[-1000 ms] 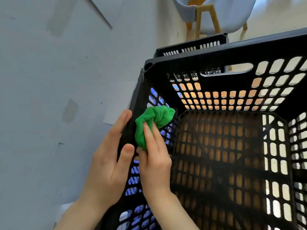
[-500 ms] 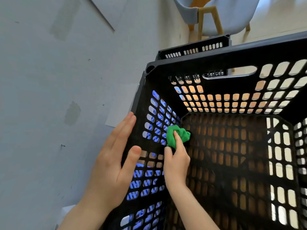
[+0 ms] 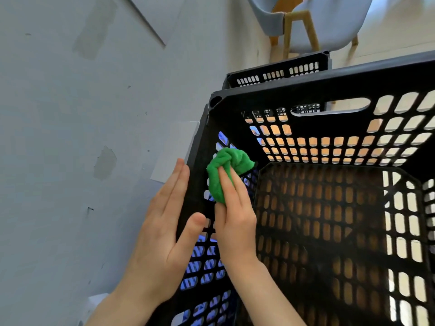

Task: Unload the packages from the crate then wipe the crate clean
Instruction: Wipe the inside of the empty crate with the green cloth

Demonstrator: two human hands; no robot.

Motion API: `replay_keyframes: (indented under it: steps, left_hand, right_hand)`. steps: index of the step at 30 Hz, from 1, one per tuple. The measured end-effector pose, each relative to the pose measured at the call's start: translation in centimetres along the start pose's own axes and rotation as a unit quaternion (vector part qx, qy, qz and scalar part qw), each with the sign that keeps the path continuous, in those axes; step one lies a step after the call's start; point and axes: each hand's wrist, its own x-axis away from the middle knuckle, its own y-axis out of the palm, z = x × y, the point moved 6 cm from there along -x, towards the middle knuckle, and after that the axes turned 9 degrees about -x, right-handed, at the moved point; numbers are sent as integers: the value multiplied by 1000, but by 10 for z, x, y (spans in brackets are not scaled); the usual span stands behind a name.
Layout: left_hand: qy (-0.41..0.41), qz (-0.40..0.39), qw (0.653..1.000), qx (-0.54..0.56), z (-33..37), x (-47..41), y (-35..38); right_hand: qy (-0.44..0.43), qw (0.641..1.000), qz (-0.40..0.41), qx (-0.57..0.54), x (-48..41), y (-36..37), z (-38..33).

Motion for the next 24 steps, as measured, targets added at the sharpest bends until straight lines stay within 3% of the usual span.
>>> replay_keyframes:
  steps: [2,6,13,16,20,24]
  left_hand:
    - [2,-2,1000,-3,2,0,0]
    - [0,-1,1000,-2,3,0,-2]
    - [4,3,1000,-4,4,-1,-3]
    - [5,9,1000,0,4,-2,-4]
    - [10,11,1000,-4,3,-2,-3]
    - [13,15,1000,10,4,-2,-4]
  right_hand:
    - [28,1000,3,2,-3,0,16]
    - [172,984,-22,50,2,-10,78]
    - [269,960,-17,76,-2,-18,104]
    - [206,978,8,5,-15,-11,51]
    - [45,997,63,-24,-25,6,-21]
    - [-13,999,25,-21,-31,9,-23]
